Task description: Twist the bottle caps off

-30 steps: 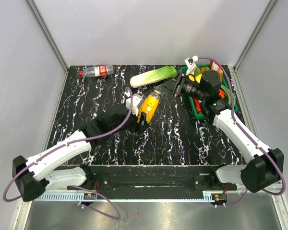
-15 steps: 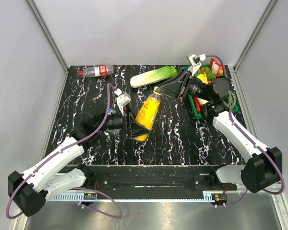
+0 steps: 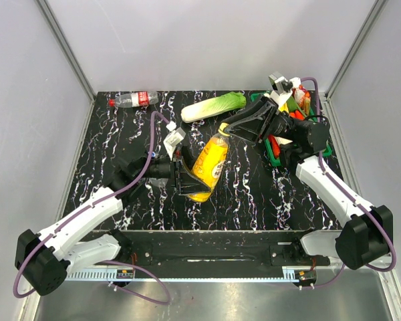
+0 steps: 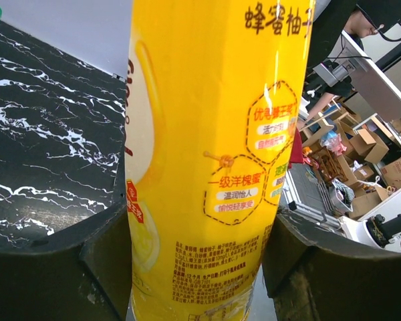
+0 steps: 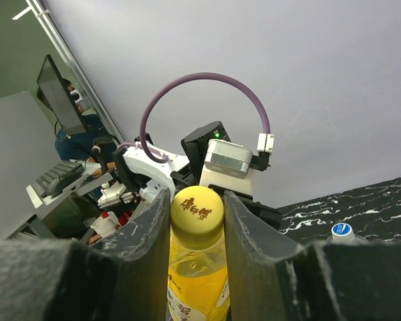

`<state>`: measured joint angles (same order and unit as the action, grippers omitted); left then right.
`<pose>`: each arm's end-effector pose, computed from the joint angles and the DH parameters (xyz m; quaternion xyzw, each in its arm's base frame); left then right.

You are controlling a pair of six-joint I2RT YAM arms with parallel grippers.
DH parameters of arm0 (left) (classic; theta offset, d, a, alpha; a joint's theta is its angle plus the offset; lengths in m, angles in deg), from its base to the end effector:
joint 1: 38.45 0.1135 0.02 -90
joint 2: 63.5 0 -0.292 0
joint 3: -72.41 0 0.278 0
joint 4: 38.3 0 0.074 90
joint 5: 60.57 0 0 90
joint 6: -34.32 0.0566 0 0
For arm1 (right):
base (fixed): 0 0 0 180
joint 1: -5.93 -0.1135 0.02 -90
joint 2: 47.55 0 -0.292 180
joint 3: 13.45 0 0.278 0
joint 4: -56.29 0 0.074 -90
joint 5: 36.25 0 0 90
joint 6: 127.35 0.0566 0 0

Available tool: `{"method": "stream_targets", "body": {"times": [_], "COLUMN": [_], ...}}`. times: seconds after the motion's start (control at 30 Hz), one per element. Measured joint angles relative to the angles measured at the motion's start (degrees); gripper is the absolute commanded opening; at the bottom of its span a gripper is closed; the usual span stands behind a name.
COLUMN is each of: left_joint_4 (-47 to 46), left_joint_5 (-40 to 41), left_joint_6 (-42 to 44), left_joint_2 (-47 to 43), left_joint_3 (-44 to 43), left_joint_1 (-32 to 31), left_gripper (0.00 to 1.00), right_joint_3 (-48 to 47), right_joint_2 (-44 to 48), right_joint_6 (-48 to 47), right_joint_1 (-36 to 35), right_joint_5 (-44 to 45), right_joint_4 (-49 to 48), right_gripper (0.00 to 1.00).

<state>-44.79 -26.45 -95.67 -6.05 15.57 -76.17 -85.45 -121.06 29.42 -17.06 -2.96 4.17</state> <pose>0.1660 -0.1876 0.3675 0.3361 0.5986 -0.6559 0.3139 0.2408 0.1536 0.4674 -0.3043 0.4419 0.6981 0.4742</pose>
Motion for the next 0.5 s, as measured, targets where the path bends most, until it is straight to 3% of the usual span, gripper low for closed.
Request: {"method": "stream_targets", "body": {"times": [0.07, 0.13, 0.23, 0.5], "left_joint_4": [0.15, 0.46, 0.55, 5.53], "left_joint_5": [0.02, 0.24, 0.72, 2.19], "left_joint_6": [0.22, 1.01, 2.49, 6.45], "left_joint_2": [0.00, 0.00, -0.20, -1.11], "left_joint_3": [0.00, -0.02, -0.20, -0.70], "left_joint_1": [0.00, 0.00, 0.00, 0.00], "left_gripper": [0.04, 0.04, 0.05, 0.04], "right_joint_3": [0.00, 0.00, 0.00, -0.02], "right_joint_2": [0.00, 0.02, 0.02, 1.60], "right_joint_6": [0.00, 0.07, 0.46, -0.20], "right_joint_1": [0.00, 0.00, -0.07, 0.15], "right_joint_5": [-0.02, -0.98, -1.92, -2.34], "right_joint_4": [0.17, 0.55, 1.62, 5.22], "right_gripper": [0.62, 0.81, 1.00, 1.00]}}
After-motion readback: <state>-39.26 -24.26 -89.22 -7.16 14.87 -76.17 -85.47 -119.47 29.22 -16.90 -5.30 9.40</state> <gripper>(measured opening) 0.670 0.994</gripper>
